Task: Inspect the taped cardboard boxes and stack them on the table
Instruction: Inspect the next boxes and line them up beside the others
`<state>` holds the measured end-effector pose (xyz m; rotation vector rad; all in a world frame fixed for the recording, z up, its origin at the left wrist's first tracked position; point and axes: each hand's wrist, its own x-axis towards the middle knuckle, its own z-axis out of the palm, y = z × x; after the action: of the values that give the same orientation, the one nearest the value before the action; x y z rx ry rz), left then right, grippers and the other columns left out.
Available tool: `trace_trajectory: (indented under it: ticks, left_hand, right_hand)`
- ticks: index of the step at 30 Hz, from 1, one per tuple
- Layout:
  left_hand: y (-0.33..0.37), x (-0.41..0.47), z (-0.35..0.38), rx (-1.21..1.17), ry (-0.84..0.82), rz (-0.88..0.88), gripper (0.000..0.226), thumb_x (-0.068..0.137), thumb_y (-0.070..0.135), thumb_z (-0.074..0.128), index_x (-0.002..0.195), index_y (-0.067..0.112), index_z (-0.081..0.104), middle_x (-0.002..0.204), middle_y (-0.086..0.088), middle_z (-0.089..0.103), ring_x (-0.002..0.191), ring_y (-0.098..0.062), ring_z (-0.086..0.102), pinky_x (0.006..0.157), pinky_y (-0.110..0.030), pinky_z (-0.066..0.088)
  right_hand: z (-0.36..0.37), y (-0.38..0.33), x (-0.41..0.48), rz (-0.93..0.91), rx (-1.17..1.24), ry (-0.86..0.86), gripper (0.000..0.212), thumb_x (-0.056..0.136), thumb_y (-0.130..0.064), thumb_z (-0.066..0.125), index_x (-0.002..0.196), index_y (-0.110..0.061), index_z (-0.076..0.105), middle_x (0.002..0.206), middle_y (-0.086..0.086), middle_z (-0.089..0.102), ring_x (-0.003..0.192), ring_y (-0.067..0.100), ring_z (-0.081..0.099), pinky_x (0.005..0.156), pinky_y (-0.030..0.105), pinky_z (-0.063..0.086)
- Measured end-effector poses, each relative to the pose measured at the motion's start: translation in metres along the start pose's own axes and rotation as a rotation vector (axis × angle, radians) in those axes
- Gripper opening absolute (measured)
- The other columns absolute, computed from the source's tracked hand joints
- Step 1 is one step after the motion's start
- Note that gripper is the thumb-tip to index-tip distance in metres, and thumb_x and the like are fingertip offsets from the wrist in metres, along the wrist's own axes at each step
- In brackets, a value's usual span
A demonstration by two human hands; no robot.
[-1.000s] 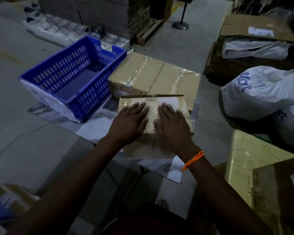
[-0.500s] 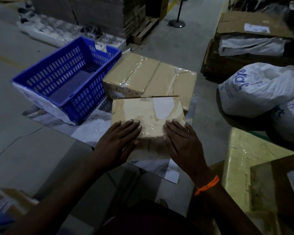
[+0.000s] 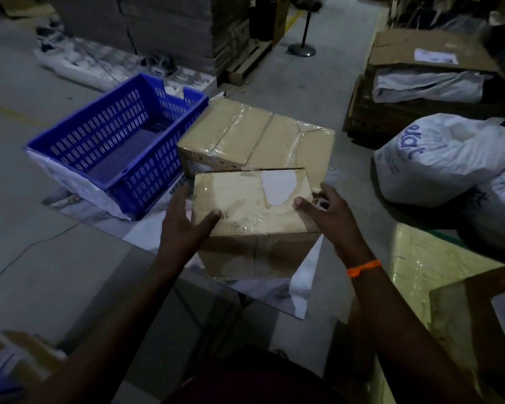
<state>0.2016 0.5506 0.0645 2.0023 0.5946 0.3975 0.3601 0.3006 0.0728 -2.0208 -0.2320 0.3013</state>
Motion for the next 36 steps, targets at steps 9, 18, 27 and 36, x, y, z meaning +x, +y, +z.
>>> trace_trajectory:
  ticks: [9,18,27,36]
  left_hand:
    - [-0.017,-0.021,-0.033,-0.39,0.072,-0.175,0.077,0.079,0.028,0.084,0.147,0.026,0.047,0.144,0.0,0.054,0.128,-0.02,0.055,0.096,-0.043,0.055]
    - [-0.052,-0.064,-0.032,-0.718,0.332,-0.224,0.046,0.084,0.05,0.072,0.117,0.019,0.063,0.12,-0.002,0.069,0.111,-0.019,0.065,0.093,-0.046,0.05]
    - [-0.099,-0.124,0.012,-0.536,0.219,-0.636,0.049,0.091,0.052,0.062,0.114,0.009,0.062,0.113,-0.012,0.068,0.103,-0.031,0.064,0.081,-0.043,0.051]
    - [-0.106,-0.09,0.015,-0.369,0.115,-0.583,0.052,0.097,0.027,0.068,0.143,0.009,0.05,0.129,-0.007,0.062,0.112,-0.026,0.063,0.089,-0.04,0.054]
  right_hand:
    - [0.037,-0.004,-0.022,0.065,0.45,-0.272,0.05,0.091,-0.018,0.078,0.137,-0.015,0.061,0.122,0.003,0.076,0.116,0.021,0.071,0.098,0.037,0.057]
    - [0.063,0.006,-0.031,0.181,0.547,-0.186,0.066,0.087,-0.07,0.064,0.127,-0.018,0.067,0.121,0.012,0.074,0.117,0.031,0.069,0.098,0.051,0.057]
    - [0.067,0.086,-0.061,0.324,0.214,-0.344,0.043,0.086,-0.008,0.082,0.125,-0.013,0.067,0.115,0.01,0.072,0.098,0.022,0.07,0.077,0.033,0.06]
    - [0.08,0.092,-0.032,0.218,0.018,-0.371,0.057,0.089,-0.018,0.08,0.141,-0.012,0.057,0.127,0.003,0.064,0.111,0.021,0.063,0.084,0.034,0.054]
